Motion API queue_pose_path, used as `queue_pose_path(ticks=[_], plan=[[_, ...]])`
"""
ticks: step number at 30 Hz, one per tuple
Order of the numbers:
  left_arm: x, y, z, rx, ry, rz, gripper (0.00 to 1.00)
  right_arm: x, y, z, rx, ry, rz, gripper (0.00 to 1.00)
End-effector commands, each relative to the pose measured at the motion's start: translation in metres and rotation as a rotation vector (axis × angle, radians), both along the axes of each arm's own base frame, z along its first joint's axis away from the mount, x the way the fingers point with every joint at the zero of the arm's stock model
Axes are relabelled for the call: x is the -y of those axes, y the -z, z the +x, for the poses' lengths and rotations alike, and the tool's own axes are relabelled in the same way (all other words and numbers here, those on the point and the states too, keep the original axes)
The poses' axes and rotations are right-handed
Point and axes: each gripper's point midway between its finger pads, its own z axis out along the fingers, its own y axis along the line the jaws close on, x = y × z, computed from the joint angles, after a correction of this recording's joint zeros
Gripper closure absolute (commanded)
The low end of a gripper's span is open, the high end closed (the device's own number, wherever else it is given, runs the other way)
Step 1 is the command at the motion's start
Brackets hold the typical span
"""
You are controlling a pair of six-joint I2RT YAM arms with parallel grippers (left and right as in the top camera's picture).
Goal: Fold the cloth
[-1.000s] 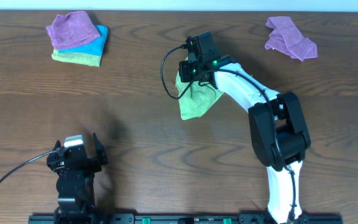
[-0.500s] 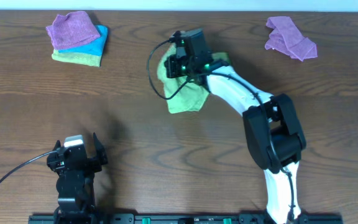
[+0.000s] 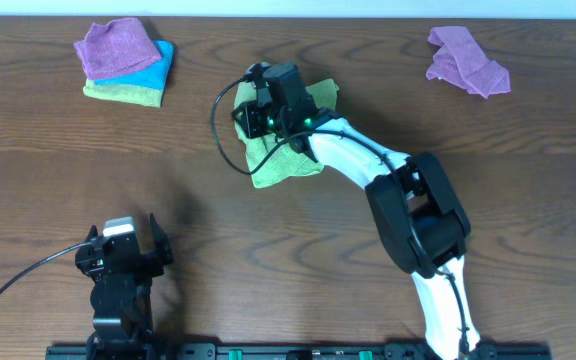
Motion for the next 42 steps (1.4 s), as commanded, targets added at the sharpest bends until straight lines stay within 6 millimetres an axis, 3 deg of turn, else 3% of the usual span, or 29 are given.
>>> queue_pose_path(ticks=[1, 9, 13, 18, 24, 27, 32, 34, 42], plan=[[-0.001, 0.011, -0.002, -0.033, -0.002, 0.004, 0.05, -0.018, -0.016, -0.006, 0.001, -0.062, 0.056, 0.58], [-0.001, 0.011, -0.002, -0.033, -0.002, 0.004, 0.05, 0.005, -0.086, 0.024, 0.044, 0.019, 0.053, 0.53], [-0.001, 0.011, -0.002, -0.033, -0.002, 0.004, 0.05, 0.028, -0.100, 0.034, 0.027, 0.071, -0.027, 0.52], [-0.001, 0.011, -0.002, -0.033, -0.002, 0.004, 0.05, 0.030, -0.117, 0.039, 0.058, 0.064, -0.034, 0.48], [-0.001, 0.011, -0.002, -0.033, -0.002, 0.004, 0.05, 0.030, -0.114, 0.039, 0.054, 0.068, -0.042, 0.46], [-0.001, 0.011, -0.002, -0.033, -0.002, 0.004, 0.05, 0.039, -0.113, 0.041, 0.053, 0.101, -0.073, 0.51], [-0.001, 0.011, -0.002, -0.033, -0.003, 0.004, 0.05, 0.075, -0.109, 0.030, -0.074, 0.145, -0.110, 0.43], [-0.002, 0.011, -0.002, -0.031, -0.010, 0.007, 0.05, 0.089, -0.108, 0.019, -0.159, 0.122, -0.090, 0.32], [0.009, 0.011, 0.001, -0.027, 0.054, -0.015, 0.05, 0.167, -0.078, -0.020, -0.542, 0.217, -0.114, 0.33]])
